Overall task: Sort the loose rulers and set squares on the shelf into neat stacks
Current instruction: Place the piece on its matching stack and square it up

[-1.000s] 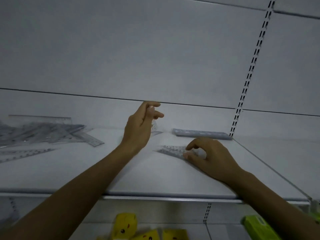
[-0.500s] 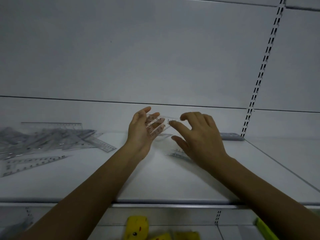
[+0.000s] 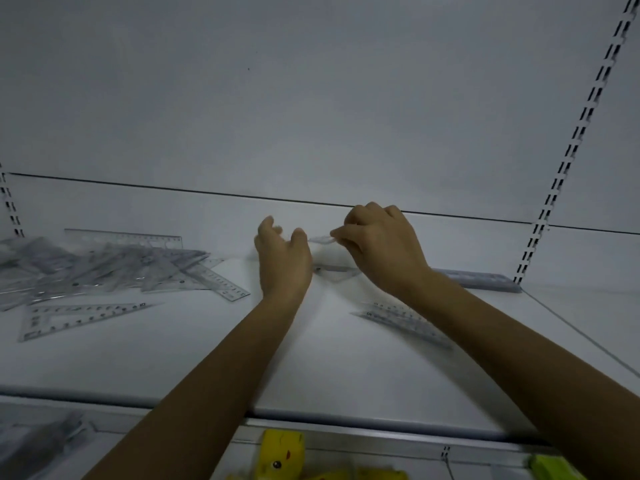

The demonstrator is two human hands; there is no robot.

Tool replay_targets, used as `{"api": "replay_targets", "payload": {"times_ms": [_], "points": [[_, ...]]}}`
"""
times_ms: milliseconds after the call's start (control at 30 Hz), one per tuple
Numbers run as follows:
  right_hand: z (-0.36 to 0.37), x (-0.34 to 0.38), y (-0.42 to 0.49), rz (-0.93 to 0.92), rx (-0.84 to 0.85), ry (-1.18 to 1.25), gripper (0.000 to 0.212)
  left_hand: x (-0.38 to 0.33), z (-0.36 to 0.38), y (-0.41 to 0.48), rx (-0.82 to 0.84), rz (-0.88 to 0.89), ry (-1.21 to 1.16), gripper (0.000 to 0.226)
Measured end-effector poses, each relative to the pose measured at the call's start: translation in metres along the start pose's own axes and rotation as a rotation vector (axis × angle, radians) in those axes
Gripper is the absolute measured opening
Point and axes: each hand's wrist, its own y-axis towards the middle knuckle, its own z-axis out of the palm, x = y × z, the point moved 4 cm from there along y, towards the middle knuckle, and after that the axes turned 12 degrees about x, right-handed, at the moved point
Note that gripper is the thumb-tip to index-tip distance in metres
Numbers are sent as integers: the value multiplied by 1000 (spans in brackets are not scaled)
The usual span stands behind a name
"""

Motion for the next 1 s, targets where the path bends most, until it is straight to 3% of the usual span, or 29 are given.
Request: {"api": "replay_targets", "payload": {"times_ms": [67,100,167,233,300,433,667,800,900,1000], "points": [[11,-6,9,70,64,73,16,0,-4,3,-49,266,549,43],[20,-8,12,96,137,70,20,7,0,5,12,328,767,39],[43,-10,12,138,374,34,26,25,8,10,198,267,1036,33],[62,-9,7,143,666,41,26,37,12,13,324,138,1135,32],[74,-10,1,123,856,133,30,39,14,16,352,109,1174,34],[80,-15,-3,133,980,259,45,41,19,19,375,103,1209,35],[59,-24,-8,117,837,466,27,38,22,17,456,145,1120,37],[36,-29,-36,102,789,477,39,25,32,10,495,332,969,32],[22,-33,-62,121,740,566,38,9,46,-11,681,507,800,42],[11,-49,-69,192,766,658,29,5,59,-28,888,490,774,66]]}}
